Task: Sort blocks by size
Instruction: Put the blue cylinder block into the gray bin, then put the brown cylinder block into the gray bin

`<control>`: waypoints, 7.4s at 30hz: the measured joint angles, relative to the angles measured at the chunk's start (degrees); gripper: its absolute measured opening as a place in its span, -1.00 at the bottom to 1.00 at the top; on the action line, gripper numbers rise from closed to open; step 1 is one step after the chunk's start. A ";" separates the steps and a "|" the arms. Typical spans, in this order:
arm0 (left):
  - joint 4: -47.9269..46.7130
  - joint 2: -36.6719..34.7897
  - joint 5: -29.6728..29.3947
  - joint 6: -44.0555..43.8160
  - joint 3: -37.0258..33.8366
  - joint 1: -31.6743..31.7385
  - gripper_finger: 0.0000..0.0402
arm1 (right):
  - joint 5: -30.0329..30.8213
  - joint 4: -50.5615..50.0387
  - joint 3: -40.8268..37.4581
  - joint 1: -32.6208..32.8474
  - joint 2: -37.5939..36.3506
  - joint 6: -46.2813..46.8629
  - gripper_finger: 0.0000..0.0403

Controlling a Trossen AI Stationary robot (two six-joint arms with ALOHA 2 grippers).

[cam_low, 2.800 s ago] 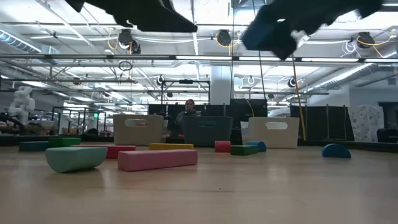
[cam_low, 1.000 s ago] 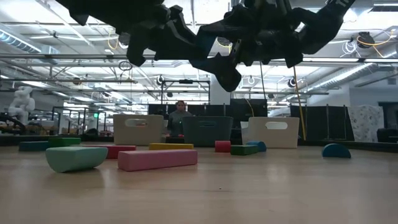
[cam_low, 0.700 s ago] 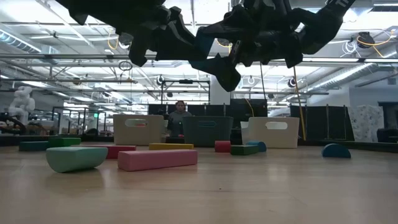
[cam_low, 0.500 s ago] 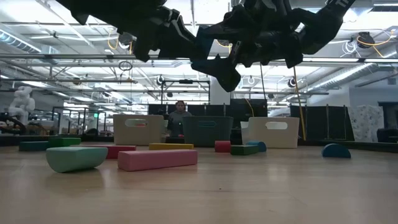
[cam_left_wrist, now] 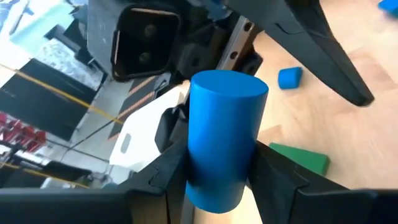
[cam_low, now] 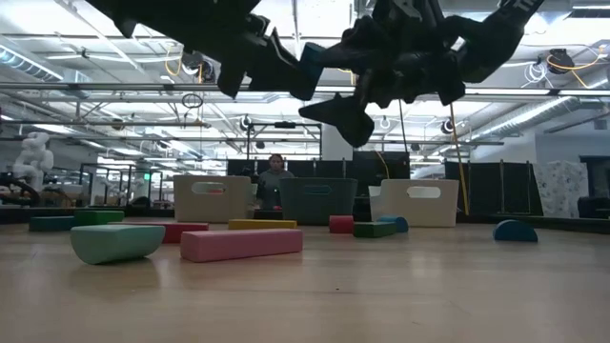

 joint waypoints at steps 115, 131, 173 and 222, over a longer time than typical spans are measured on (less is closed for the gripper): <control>-49.63 -18.84 6.83 -29.32 4.70 27.16 0.26 | 36.28 -50.30 -10.33 5.69 -20.78 -7.13 0.58; -26.38 -10.42 11.96 -34.29 4.68 6.72 0.26 | 37.26 -52.55 -9.33 28.33 -21.53 10.89 0.58; 13.33 19.05 -6.48 -44.83 9.40 -17.87 0.26 | 48.46 -65.97 25.68 66.58 11.18 32.75 0.58; 4.48 18.99 -3.63 -44.76 9.35 -17.01 0.26 | 54.57 -70.22 25.57 69.45 19.10 44.52 -0.44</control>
